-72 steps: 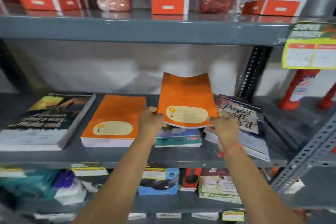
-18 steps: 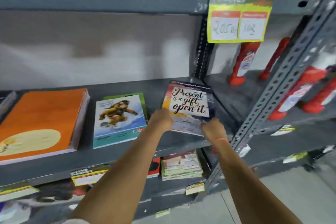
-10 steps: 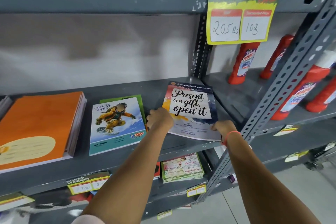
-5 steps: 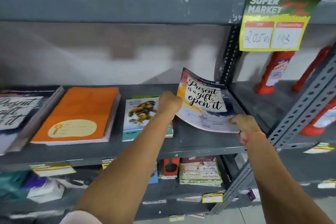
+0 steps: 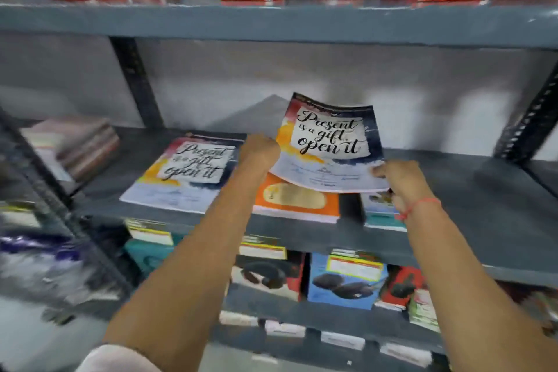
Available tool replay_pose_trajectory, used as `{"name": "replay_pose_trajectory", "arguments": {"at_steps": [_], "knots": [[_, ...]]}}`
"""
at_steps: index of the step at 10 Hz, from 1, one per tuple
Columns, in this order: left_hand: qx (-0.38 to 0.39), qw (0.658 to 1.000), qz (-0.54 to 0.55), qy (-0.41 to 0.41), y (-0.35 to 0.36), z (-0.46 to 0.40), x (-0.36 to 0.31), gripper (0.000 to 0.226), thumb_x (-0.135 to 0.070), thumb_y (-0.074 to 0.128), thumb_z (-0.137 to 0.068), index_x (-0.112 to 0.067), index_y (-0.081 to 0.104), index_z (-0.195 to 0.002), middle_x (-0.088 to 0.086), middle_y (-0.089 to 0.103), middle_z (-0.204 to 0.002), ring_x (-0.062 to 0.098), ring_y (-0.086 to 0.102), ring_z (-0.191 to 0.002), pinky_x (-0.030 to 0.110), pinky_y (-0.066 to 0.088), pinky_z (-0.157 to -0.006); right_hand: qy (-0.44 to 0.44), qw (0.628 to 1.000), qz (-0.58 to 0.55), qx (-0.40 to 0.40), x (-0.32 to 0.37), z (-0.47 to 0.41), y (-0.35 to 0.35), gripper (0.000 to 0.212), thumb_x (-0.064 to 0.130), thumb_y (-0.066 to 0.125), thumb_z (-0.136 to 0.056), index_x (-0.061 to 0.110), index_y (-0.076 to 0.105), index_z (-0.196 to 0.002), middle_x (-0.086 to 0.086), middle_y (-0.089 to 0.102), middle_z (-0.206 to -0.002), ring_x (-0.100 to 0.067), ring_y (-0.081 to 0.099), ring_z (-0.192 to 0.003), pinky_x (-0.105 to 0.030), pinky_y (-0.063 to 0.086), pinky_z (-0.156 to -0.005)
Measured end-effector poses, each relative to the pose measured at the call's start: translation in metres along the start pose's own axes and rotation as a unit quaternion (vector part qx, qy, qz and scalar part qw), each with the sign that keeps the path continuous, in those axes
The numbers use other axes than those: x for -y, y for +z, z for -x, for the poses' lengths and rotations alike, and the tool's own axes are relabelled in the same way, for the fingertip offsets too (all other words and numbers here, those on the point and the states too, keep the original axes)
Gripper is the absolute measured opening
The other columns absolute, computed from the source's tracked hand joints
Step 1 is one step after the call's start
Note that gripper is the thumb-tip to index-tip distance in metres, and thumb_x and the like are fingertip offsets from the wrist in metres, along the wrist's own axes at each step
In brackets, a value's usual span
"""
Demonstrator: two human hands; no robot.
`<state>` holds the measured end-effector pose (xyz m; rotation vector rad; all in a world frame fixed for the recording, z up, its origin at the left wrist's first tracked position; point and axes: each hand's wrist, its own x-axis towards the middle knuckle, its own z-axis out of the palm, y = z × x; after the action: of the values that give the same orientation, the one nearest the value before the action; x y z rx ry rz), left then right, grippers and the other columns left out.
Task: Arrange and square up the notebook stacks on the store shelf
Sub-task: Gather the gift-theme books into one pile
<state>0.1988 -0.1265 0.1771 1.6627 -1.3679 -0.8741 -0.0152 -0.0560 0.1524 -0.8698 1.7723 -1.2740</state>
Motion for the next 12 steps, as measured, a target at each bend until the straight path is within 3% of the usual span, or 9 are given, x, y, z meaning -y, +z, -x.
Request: {"name": "replay_pose_trajectory", "arguments": {"at_steps": [1,2,4,5,6,9,10,11,12], "knots": [[0.009,1.0,-0.003,0.0,-0.079,-0.024,0.044,0.019,-0.001,0.05,-0.081,-0.005,0.055,-0.063,0.023,0.063,-0.084,0.03,0.06,-0.092,0.03,0.04,-0.065,-0.014,0.999,0.014,0.031,0.005,0.02,0.08,0.026,0.005,0.061,-0.08,0.02,0.048,-0.062,-0.007,0.054,-0.085,-0.022,0.051,-0.086,-0.029,0.048,-0.064],[-0.007,1.0,0.019,-0.011,-0.135,-0.041,0.084,0.029,-0.003,0.058,-0.071,-0.014,0.041,-0.051,0.007,0.042,-0.058,0.022,0.044,-0.069,0.025,0.032,-0.048,-0.015,0.999,0.0,0.042,0.006,0.04,0.157,0.025,0.002,0.063,-0.079,0.014,0.048,-0.064,-0.005,0.048,-0.069,-0.02,0.046,-0.079,-0.025,0.04,-0.06],[-0.043,0.998,0.013,-0.052,-0.197,-0.082,0.161,0.03,0.007,0.051,-0.079,-0.013,0.05,-0.058,0.013,0.05,-0.084,0.024,0.042,-0.079,0.032,0.034,-0.07,-0.006,0.998,0.045,0.033,-0.006,0.069,0.257,0.028,0.004,0.063,-0.081,0.006,0.044,-0.06,-0.005,0.041,-0.065,-0.019,0.039,-0.078,-0.028,0.032,-0.062],[-0.039,0.998,0.0,-0.057,-0.206,-0.094,0.179,0.017,0.007,0.049,-0.08,-0.003,0.061,-0.076,0.014,0.054,-0.086,0.027,0.048,-0.083,0.033,0.035,-0.072,-0.006,0.997,0.072,0.017,-0.01,0.071,0.279,0.012,0.006,0.063,-0.081,-0.001,0.056,-0.074,-0.009,0.046,-0.074,-0.021,0.04,-0.08,-0.032,0.036,-0.067],[-0.033,0.997,-0.002,-0.067,-0.206,-0.105,0.188,0.023,0.006,0.047,-0.083,0.005,0.063,-0.1,0.019,0.059,-0.095,0.033,0.055,-0.1,0.033,0.038,-0.077,-0.009,0.997,0.082,0.008,-0.014,0.069,0.292,0.023,0.009,0.064,-0.081,0.006,0.046,-0.066,-0.007,0.043,-0.07,-0.02,0.038,-0.076,-0.028,0.031,-0.058],[-0.002,0.99,-0.141,0.014,-0.204,-0.116,0.214,0.033,-0.011,0.042,-0.089,-0.022,0.059,-0.114,0.007,0.04,-0.145,0.028,0.038,-0.128,0.042,0.03,-0.103,-0.009,0.997,0.082,-0.011,-0.042,0.055,0.303,0.038,0.011,0.062,-0.082,0.017,0.033,-0.058,0.003,0.033,-0.057,-0.012,0.031,-0.053,-0.025,0.024,-0.046],[0.03,0.993,0.111,-0.017,-0.204,-0.11,0.225,0.041,-0.017,0.046,-0.092,-0.017,0.042,-0.134,0.006,0.037,-0.147,0.017,0.043,-0.123,0.032,0.035,-0.101,-0.024,0.999,0.042,-0.025,-0.054,0.056,0.303,0.009,0.022,0.06,-0.085,0.014,0.055,-0.084,-0.002,0.055,-0.081,-0.02,0.049,-0.08,-0.025,0.041,-0.071],[0.042,0.967,0.238,-0.08,-0.203,-0.11,0.235,0.054,-0.046,0.042,-0.09,-0.017,0.041,-0.136,0.005,0.044,-0.143,0.016,0.046,-0.122,0.034,0.031,-0.108,0.002,0.998,-0.06,-0.016,-0.063,0.052,0.3,0.053,0.042,0.049,-0.09,0.016,0.042,-0.136,-0.003,0.047,-0.139,-0.022,0.041,-0.129,-0.037,0.029,-0.11],[0.068,0.939,0.321,-0.103,-0.196,-0.111,0.243,0.061,-0.057,0.034,-0.089,-0.02,0.039,-0.137,0.0,0.047,-0.14,0.013,0.053,-0.111,0.034,0.039,-0.099,0.002,0.988,-0.147,0.042,-0.066,0.046,0.3,0.061,0.054,0.038,-0.09,0.023,0.033,-0.142,0.003,0.034,-0.151,-0.015,0.033,-0.135,-0.031,0.023,-0.111]]}}
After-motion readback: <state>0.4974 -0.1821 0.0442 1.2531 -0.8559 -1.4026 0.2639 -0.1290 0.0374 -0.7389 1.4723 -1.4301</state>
